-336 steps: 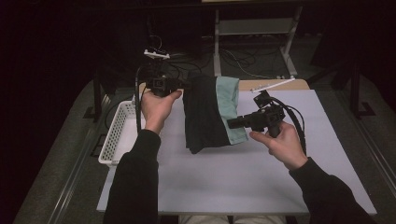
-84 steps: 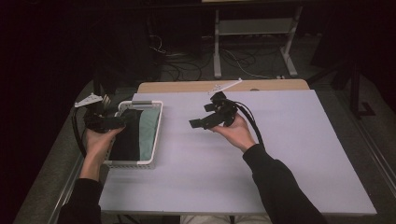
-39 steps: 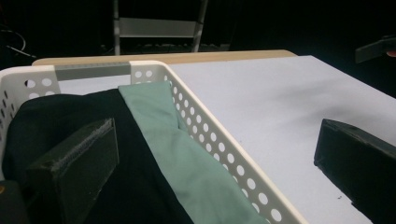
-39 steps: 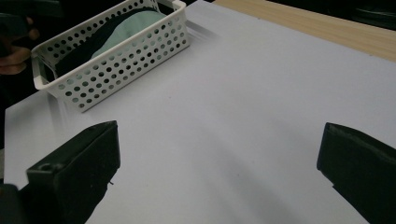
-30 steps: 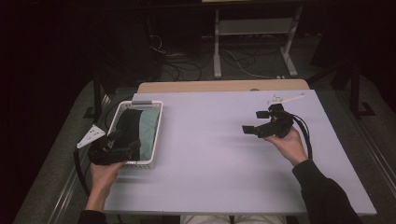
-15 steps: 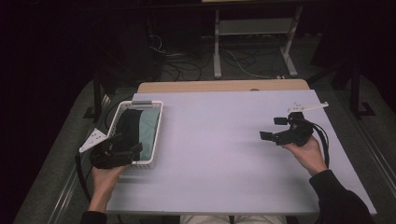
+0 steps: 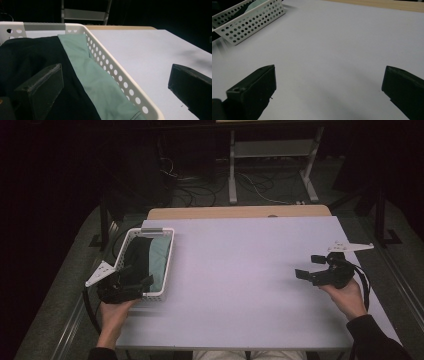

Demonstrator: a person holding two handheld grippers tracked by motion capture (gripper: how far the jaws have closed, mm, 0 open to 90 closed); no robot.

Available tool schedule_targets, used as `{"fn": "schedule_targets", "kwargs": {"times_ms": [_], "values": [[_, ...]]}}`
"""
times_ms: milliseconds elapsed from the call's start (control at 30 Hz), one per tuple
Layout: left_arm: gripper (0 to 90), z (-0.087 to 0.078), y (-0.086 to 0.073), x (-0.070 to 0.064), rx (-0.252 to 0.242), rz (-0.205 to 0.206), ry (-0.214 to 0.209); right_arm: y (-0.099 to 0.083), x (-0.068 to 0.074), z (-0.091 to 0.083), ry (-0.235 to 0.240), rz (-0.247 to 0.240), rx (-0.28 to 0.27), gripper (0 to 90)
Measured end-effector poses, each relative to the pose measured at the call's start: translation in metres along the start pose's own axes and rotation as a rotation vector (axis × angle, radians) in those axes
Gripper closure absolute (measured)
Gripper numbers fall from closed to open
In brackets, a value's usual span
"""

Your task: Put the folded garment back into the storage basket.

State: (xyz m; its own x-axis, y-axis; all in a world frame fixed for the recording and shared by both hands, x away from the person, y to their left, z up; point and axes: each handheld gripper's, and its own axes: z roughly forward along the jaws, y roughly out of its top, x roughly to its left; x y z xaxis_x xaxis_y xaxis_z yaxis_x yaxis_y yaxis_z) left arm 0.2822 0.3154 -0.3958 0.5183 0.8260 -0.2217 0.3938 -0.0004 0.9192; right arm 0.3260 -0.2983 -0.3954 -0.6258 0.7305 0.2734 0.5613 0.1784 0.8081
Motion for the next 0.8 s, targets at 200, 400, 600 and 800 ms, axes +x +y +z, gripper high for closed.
{"fn": "schedule_targets", "kwargs": {"times_ms": [200, 400, 600, 800], "values": [[0.0, 0.0, -0.002, 0.0, -0.006, 0.001, -0.003, -0.012, -0.005, -0.011, -0.024, 0.024, -0.024, 0.0], [0.0, -0.002, -0.003, 0.0, -0.012, 0.003, 0.001, -0.026, -0.008, -0.019, -0.05, 0.019, -0.025, 0.0], [0.0, -0.003, -0.004, 0.0, -0.01, 0.001, 0.002, -0.04, -0.009, -0.026, -0.062, 0.012, -0.013, 0.0], [0.0, -0.003, -0.004, 0.0, -0.01, -0.004, 0.002, -0.05, -0.012, -0.035, -0.072, 0.021, -0.031, 0.0]]}}
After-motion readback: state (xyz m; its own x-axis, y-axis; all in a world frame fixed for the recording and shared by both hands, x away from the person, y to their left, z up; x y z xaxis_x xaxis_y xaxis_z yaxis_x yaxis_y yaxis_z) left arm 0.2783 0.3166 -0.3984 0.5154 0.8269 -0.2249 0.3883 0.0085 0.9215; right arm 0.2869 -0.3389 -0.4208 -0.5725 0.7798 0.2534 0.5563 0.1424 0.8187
